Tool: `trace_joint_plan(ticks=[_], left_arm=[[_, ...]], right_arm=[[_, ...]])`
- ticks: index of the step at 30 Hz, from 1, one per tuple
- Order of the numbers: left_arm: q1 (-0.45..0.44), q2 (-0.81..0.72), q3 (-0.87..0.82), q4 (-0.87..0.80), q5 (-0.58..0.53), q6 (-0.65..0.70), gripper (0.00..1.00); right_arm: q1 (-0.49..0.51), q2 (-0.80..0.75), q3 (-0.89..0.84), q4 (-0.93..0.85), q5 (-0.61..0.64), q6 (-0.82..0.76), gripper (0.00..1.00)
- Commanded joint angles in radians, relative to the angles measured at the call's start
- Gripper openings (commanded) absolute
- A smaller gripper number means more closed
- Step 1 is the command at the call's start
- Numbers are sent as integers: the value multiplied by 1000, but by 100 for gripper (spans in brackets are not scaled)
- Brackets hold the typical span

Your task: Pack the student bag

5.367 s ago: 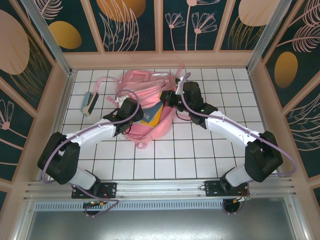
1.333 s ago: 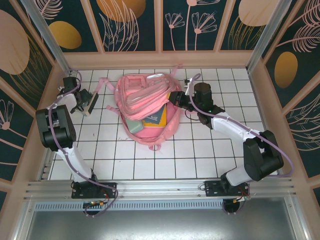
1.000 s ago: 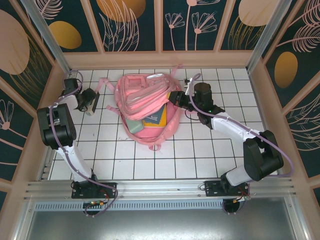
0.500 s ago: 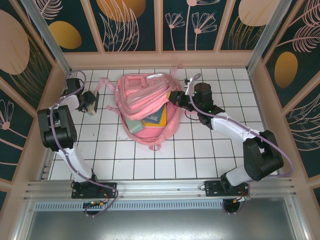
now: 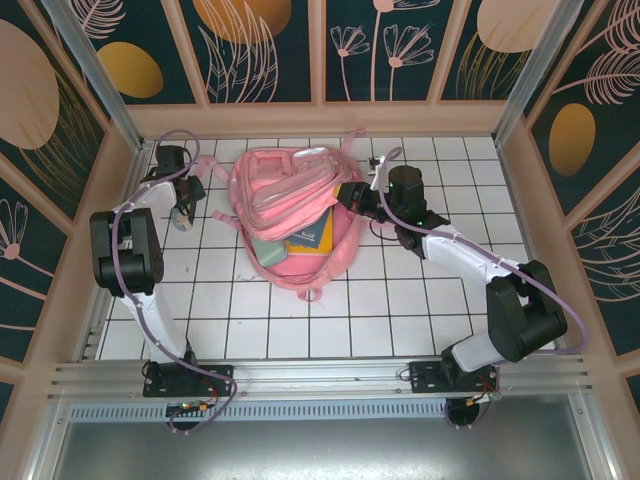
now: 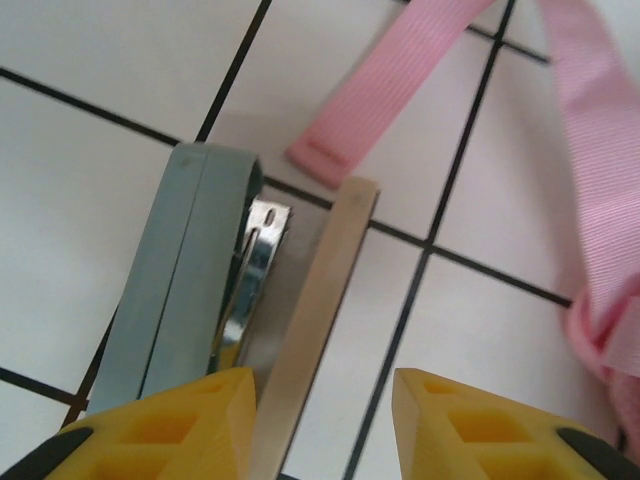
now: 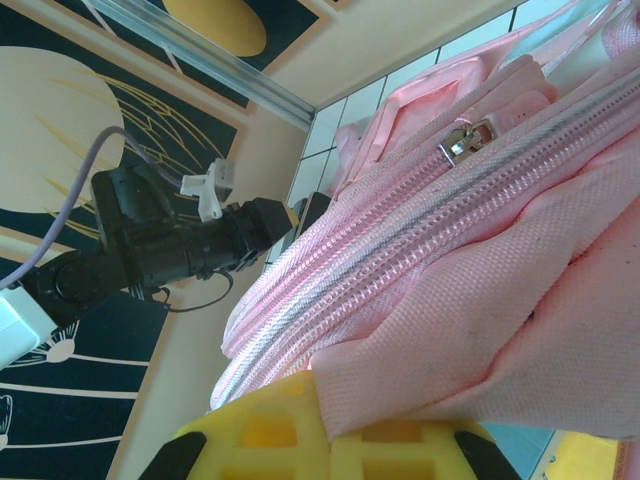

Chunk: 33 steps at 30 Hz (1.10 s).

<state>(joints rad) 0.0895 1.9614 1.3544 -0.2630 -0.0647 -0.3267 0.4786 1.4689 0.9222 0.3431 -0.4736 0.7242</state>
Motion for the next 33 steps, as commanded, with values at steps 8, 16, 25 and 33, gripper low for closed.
trace_joint_plan(ticks=[8, 16, 25, 33], left_arm=[[-13, 74, 38, -53, -39, 52, 37], [-58, 121, 63, -86, -136, 81, 29], [-77, 152, 71, -104, -247, 100, 28], [-77, 159, 84, -118, -265, 93, 1]], right_arm=[[-15, 2, 3, 101, -2, 12, 1], [-16, 5, 3, 106, -10, 19, 1], [-18, 2, 1, 106, -11, 22, 1], [-17, 2, 0, 108, -13, 24, 1]])
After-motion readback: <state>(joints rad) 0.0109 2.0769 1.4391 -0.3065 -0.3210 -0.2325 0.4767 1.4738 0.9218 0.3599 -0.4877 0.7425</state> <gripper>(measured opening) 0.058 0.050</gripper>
